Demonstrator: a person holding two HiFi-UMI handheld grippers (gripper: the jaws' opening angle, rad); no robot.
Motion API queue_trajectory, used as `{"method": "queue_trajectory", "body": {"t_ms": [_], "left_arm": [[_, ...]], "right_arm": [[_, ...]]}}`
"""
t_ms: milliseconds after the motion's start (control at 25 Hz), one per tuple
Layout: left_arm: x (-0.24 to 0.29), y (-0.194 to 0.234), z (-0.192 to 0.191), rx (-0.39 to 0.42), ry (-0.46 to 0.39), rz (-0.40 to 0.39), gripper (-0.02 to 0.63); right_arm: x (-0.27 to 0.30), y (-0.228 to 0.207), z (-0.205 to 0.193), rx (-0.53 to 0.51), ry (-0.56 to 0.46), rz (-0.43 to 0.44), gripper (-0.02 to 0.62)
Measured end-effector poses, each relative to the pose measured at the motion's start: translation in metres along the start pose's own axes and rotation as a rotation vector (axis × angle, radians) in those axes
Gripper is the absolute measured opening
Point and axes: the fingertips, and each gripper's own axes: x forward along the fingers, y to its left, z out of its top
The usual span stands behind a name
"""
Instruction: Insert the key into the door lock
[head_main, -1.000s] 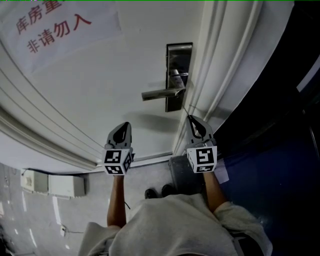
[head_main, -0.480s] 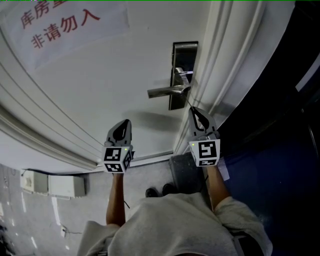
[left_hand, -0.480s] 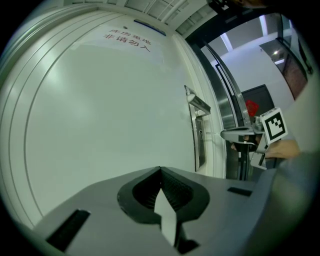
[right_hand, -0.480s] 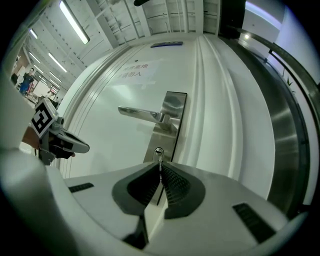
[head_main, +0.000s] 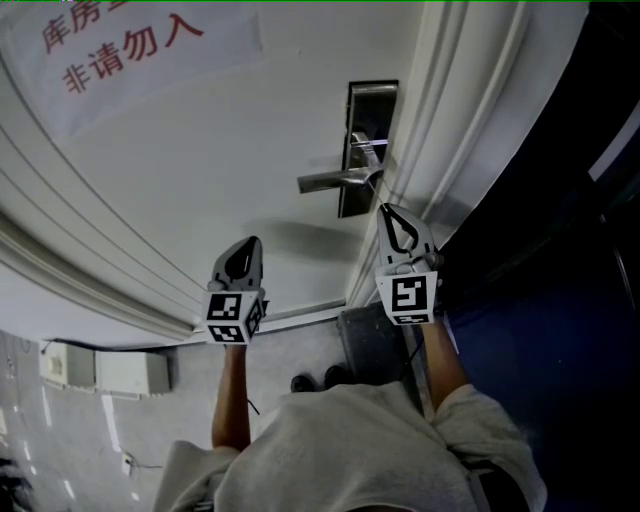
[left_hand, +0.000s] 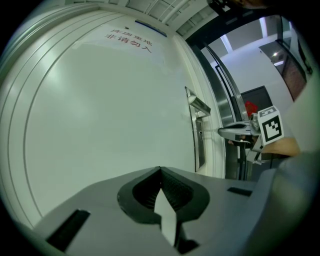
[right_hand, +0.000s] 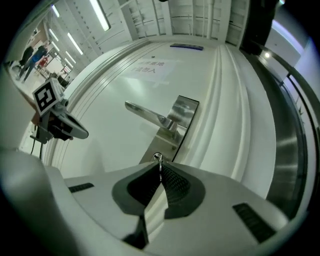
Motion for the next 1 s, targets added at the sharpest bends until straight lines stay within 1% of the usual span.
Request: {"method": "queue_trajectory", "body": {"t_ms": [200,440,520,600,680,1000], "left_arm": [[0.002,0.000,0.000,-0.002,-0.003,-0.006,0.017],[0.003,0.001,-0.001,-0.003,-0.004,-0.011,0.017],[0.004,0.002,-0.002,-0.004,-0.002,-0.012,0.017],[0.003,0.002,-0.002,-0.005,-0.001,-0.012,0.017],[0.004,0.003,-0.002,-0.008,-0.002,-0.012,0.017],[0.004,0.007,-0.005,-0.016,-0.002,-0.009,0.017]], "right_arm": [[0.002,0.008,0.003,-0.253,0.023,-0.009,0.029],[0.006,0.018,-0.003,-0.632,0.060,-0.052,0.029],[0.007,0.020,-0.006,-0.717,0.072,-0.064,0.029],[0.007,0.022,-0.007,-0.767,0.076,-0.076,0.029],[0.007,0.022,-0.007,-0.793,0.078,-0.084,0.029],[0.012,0.022,-0.010,-0.839,0.102,-0.091,0.029]]}}
